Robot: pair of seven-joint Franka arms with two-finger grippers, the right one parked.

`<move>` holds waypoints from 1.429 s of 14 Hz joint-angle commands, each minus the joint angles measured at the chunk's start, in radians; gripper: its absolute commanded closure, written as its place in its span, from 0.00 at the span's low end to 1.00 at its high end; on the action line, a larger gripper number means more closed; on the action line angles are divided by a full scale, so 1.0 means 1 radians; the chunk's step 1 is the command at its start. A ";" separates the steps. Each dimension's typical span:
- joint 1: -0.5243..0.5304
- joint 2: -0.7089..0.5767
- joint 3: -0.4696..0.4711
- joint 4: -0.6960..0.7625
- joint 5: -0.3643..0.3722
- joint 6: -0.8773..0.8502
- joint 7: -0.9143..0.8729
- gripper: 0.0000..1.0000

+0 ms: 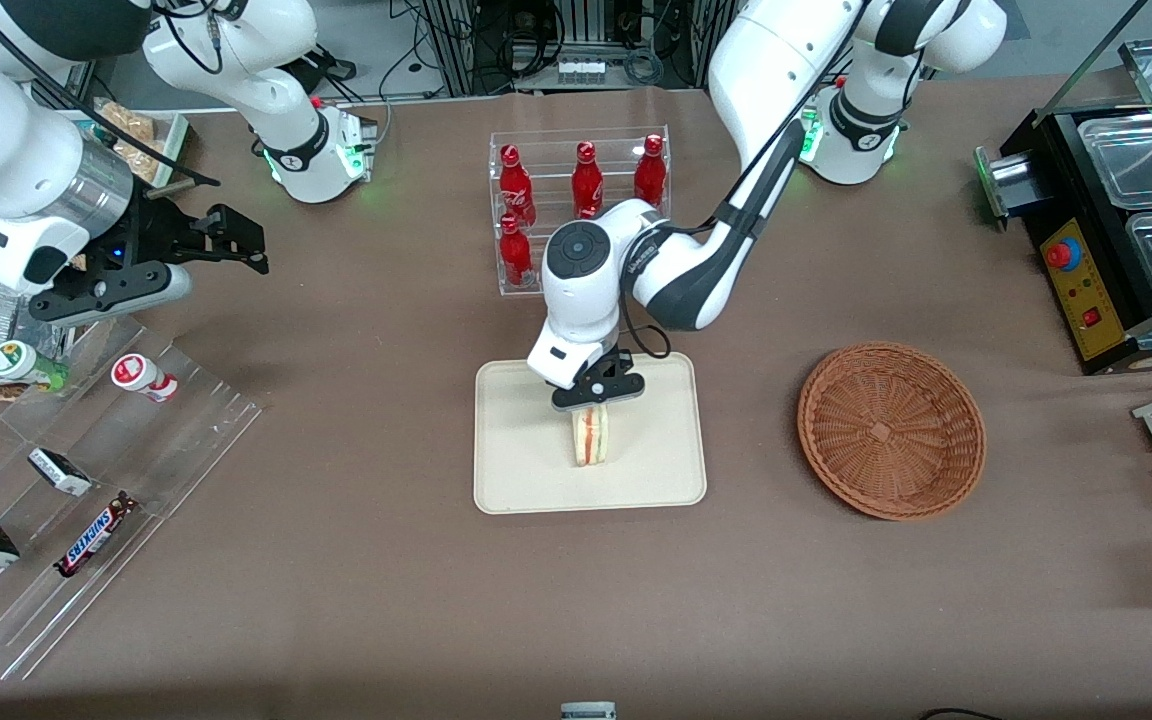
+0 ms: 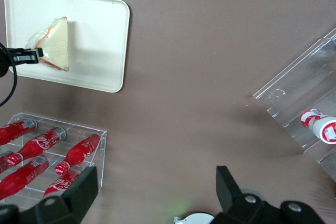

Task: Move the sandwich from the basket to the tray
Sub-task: 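Lift the sandwich and carry it over the cream tray, then lower the sandwich onto the tray and open the left gripper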

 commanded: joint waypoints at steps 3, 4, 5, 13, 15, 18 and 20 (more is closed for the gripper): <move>-0.010 0.034 0.013 0.026 0.014 -0.004 0.014 0.86; -0.010 0.040 0.015 0.028 0.014 -0.002 0.013 0.74; -0.010 0.038 0.015 0.028 0.011 -0.002 0.013 0.41; 0.011 -0.170 0.023 0.026 0.002 -0.130 0.076 0.00; 0.040 -0.236 0.021 0.028 -0.034 -0.209 0.076 0.00; 0.069 -0.313 0.023 0.026 -0.060 -0.334 0.103 0.00; 0.120 -0.339 0.030 0.025 -0.057 -0.353 0.129 0.00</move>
